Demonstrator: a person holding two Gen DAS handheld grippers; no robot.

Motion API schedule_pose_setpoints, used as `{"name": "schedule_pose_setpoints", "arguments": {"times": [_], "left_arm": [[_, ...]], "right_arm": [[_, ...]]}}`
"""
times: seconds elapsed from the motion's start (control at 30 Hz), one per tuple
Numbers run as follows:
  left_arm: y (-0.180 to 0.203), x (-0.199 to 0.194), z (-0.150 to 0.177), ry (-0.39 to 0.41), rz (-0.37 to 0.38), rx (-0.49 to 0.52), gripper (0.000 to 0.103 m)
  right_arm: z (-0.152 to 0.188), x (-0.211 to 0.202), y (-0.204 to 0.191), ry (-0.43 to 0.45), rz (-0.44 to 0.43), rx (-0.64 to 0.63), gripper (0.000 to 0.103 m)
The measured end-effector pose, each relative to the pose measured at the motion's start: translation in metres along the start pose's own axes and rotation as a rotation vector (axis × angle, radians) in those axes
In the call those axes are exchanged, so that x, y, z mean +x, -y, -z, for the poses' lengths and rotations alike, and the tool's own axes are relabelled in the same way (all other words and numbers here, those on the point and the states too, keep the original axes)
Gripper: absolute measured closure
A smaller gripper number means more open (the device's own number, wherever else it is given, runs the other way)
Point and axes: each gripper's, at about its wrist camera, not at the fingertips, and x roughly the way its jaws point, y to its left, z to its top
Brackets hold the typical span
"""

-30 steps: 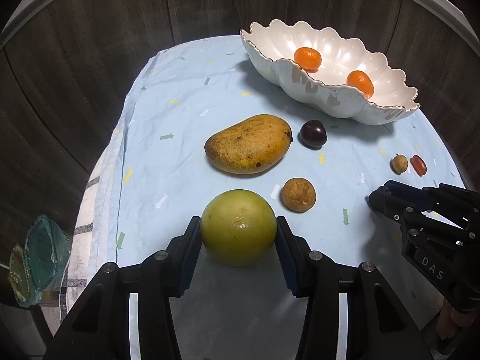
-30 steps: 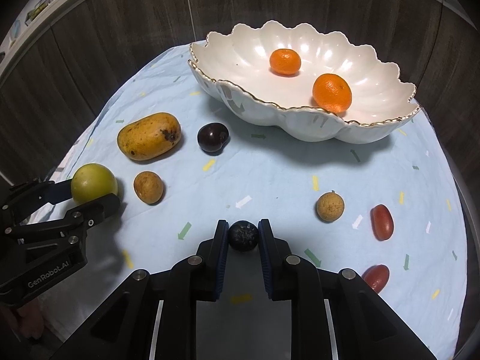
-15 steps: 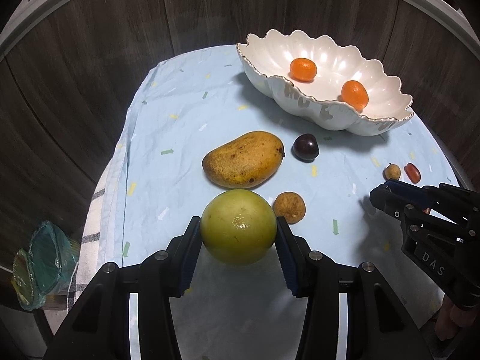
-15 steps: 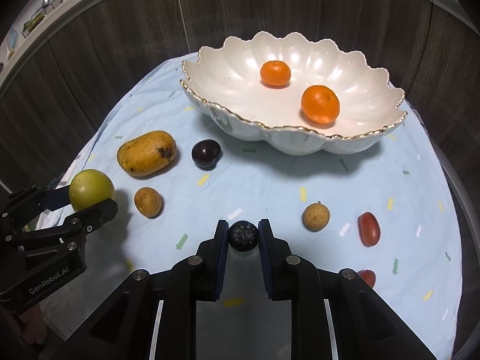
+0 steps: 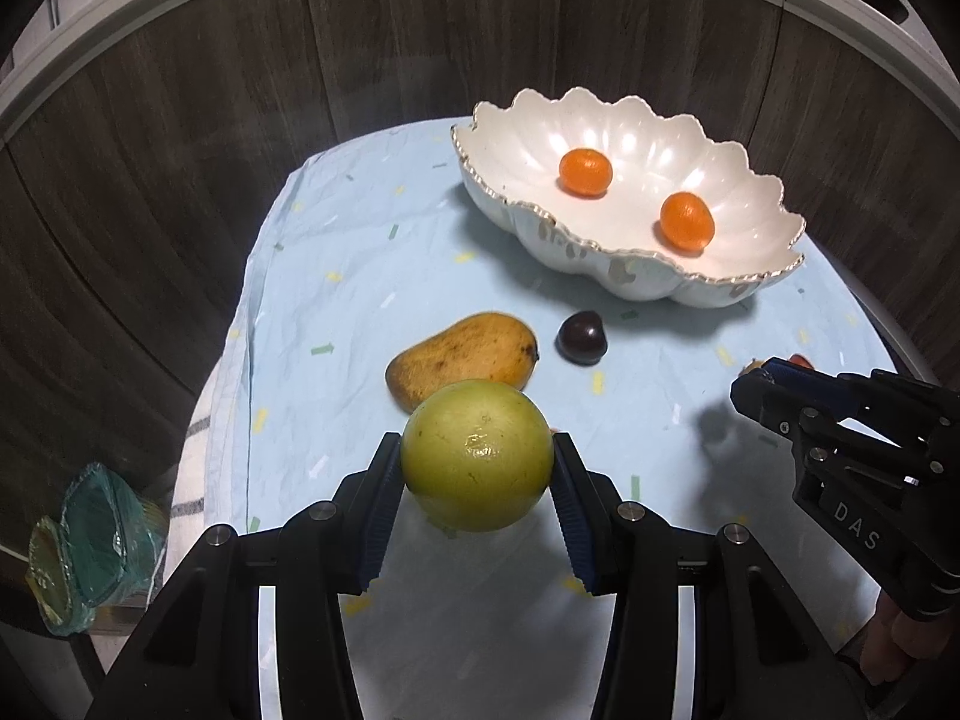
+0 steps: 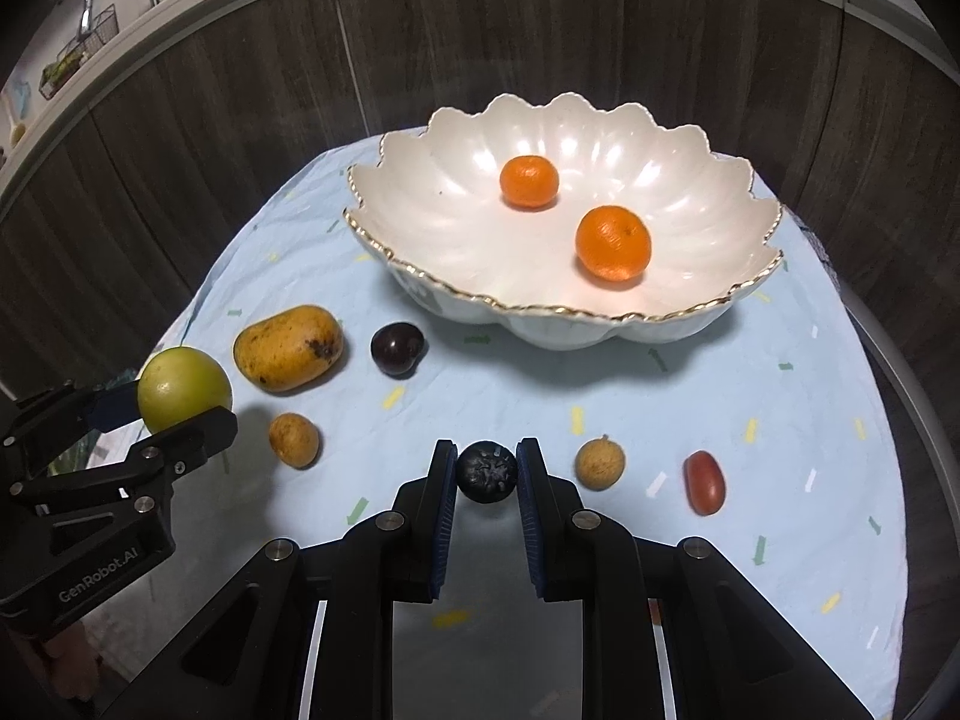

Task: Organize fruits
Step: 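Lift the green pomelo with the left tool while the right tool holds the blueberry, then carry the green pomelo over the white bowl with the left tool while the right tool carries the blueberry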

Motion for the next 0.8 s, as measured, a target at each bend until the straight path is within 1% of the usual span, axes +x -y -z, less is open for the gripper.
{"name": "schedule_pose_setpoints", "arguments": {"times": [0.33, 0.8], "left_arm": [[0.013, -0.006, -0.015, 0.018, 0.015, 0.021, 0.056], [0.027, -0.012, -0.038, 0.045, 0.034, 0.041, 0.056]], "right_arm": [[-0.013, -0.012, 0.016, 0.041, 0.021, 0.022, 0.082], [-0.024, -0.021, 0.031, 0.073, 0.039, 0.047, 0.082]]}}
